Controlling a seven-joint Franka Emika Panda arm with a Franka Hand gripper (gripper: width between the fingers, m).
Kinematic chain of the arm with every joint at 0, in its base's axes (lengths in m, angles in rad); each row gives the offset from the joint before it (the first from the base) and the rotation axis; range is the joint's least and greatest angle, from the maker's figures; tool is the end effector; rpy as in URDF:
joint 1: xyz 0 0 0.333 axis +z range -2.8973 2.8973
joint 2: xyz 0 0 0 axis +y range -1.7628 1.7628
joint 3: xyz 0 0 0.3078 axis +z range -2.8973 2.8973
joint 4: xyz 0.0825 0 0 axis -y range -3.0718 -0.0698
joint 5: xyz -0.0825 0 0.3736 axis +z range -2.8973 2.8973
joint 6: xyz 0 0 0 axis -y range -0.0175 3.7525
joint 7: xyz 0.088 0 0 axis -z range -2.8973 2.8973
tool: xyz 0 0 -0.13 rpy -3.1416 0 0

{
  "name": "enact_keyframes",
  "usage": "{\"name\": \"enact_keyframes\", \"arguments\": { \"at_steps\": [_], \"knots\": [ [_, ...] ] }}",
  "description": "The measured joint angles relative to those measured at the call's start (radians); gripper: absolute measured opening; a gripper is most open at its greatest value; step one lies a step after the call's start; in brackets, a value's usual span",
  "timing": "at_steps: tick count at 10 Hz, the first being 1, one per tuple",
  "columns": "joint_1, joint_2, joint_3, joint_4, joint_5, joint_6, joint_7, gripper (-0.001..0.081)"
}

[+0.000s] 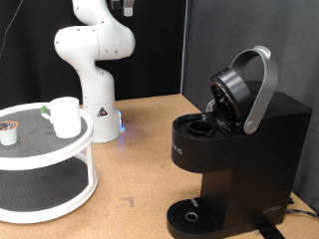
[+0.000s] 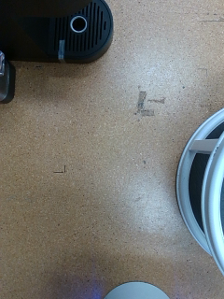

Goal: Make a cup of coffee with the keurig machine

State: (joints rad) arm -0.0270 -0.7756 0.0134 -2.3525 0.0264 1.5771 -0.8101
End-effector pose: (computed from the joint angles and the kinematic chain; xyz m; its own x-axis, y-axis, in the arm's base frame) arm 0.3056 0.0002 0.5608 0.7021 0.7120 0.0124 0.7121 -0.7020 -0.0116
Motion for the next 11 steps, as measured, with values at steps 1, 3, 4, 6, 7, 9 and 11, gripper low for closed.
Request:
{"name": "enact_keyframes", "arguments": {
  "at_steps": [1,3,4,6,7,9,11],
  "knots": [
    [-0.001,-0.001,-0.005,0.000,0.000,0.000,-0.003,0.0800],
    [-0.010,-0.015,-0.052,0.000,-0.009,0.000,-0.054,0.0800],
    [-0.017,-0.026,-0.082,0.000,-0.033,-0.007,-0.087,0.0800],
    [-0.042,-0.039,-0.133,0.001,-0.081,-0.039,-0.125,0.0800],
    [-0.056,-0.044,-0.157,0.001,-0.104,-0.043,-0.142,0.0800],
    [-0.062,-0.046,-0.169,0.000,-0.112,-0.043,-0.153,0.0800],
    [-0.065,-0.047,-0.183,-0.002,-0.120,-0.035,-0.159,0.0800]
  ]
}}
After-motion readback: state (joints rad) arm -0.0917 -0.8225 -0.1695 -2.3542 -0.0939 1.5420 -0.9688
